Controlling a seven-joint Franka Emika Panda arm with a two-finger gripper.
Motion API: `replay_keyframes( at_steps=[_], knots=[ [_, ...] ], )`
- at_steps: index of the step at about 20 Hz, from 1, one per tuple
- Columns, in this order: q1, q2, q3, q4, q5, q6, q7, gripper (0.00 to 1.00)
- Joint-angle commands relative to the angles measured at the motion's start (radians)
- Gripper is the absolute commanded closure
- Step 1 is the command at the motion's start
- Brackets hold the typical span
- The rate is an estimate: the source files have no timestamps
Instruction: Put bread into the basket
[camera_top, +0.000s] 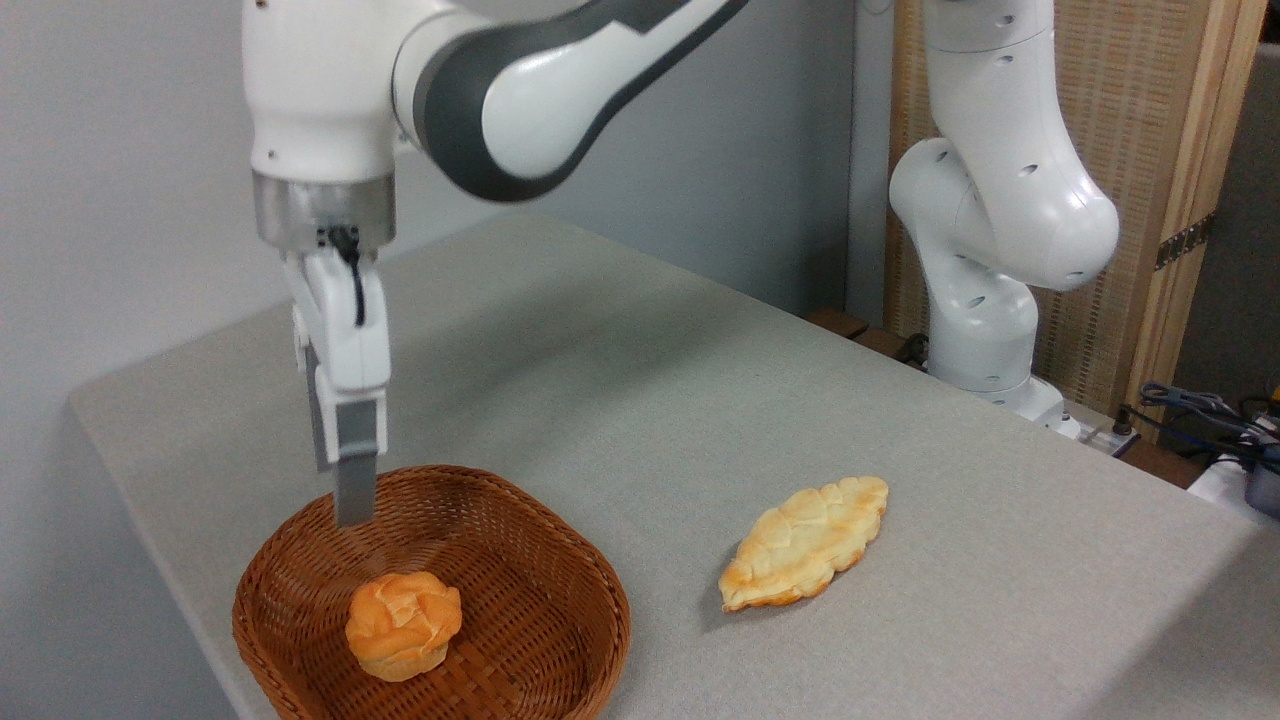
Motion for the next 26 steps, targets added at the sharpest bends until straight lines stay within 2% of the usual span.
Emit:
replay_keyframes(
  at_steps=[1,2,5,6,12,26],
  knots=[
    [0.04,-0.119,-0.001,-0.004,-0.005,-0.188,-0.089,0.0],
    [0.048,-0.132,-0.005,-0.004,-0.01,-0.218,-0.089,0.0],
    [0.102,-0.179,-0.03,0.001,-0.078,-0.354,-0.094,0.0],
    [0.113,-0.195,-0.033,0.001,-0.086,-0.386,-0.094,0.0],
    [0.18,-0.216,-0.058,0.001,-0.074,-0.451,-0.06,0.0],
    [0.186,-0.213,-0.048,0.003,-0.071,-0.473,-0.043,0.0]
  ],
)
